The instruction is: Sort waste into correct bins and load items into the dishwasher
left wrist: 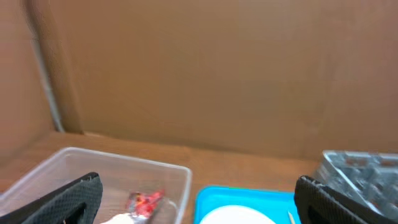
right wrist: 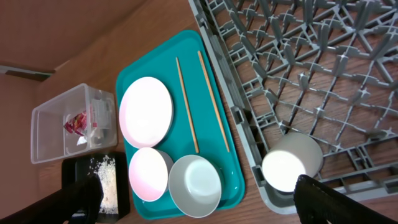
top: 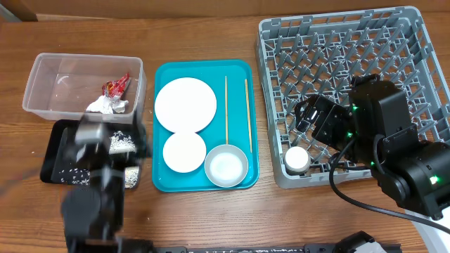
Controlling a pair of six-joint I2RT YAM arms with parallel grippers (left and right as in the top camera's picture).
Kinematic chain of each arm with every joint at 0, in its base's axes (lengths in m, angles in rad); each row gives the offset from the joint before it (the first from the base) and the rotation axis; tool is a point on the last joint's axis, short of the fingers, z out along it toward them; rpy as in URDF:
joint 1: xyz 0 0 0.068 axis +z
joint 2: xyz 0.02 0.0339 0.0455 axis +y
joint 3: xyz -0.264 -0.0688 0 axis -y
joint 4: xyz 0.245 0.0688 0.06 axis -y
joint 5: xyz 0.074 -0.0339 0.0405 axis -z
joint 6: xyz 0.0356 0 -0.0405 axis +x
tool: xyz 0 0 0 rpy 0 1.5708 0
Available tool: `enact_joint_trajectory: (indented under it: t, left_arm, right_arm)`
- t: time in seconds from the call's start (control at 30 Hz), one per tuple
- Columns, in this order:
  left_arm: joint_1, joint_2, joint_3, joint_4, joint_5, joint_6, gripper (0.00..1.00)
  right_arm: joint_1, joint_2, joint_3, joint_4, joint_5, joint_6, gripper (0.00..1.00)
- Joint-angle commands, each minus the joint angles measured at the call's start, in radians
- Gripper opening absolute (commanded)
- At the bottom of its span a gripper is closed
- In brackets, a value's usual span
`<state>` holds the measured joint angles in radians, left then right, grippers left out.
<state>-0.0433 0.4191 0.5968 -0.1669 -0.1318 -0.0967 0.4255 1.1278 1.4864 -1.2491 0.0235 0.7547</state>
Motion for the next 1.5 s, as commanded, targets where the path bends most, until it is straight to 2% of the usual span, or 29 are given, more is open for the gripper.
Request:
enact_joint_trajectory:
  t: [0.0,0.2,0.4,0.43,0.53,1.3,1.37,1.47]
  left_arm:
    - [0.073,-0.211,-0.161,0.017,0.018,0.026,1.00]
    - [0.148,-0.416,-0.365,0.020,0.013,0.043,1.00]
    - [0.150,-0.416,-0.579,0.170,-0.009,0.045,1.00]
    - [0.148,-0.416,-0.592,0.158,-0.008,0.045,1.00]
    - [0.148,-0.416,-0.592,0.104,-0.008,0.045,1.00]
    - [0.148,-0.414,-0.592,0.104,-0.002,0.045,1.00]
    - [0.148,-0.414,-0.592,0.104,-0.002,0.045,1.00]
    - [0.148,-0.414,-0.592,0.104,-0.002,0.045,1.00]
  right_arm:
    - [0.000,-0.005,0.006,0.004,0.000,-0.002,1.00]
    - [0.000,-0.005,0.006,0.004,0.000,-0.002,1.00]
    - [0.000,-0.005,0.006,0.004,0.000,-0.002,1.00]
    - [0.000,-0.005,0.006,0.004,0.000,-0.002,1.00]
    - [0.000,-0.005,0.006,0.004,0.000,-0.002,1.00]
    - [0.000,-0.005,0.006,0.005,0.000,-0.002,1.00]
    - [0.000,-0.005,0.006,0.050,-0.008,0.013,1.00]
    - [0.015,0.027,0.005,0.161,-0.174,-0.037,0.88]
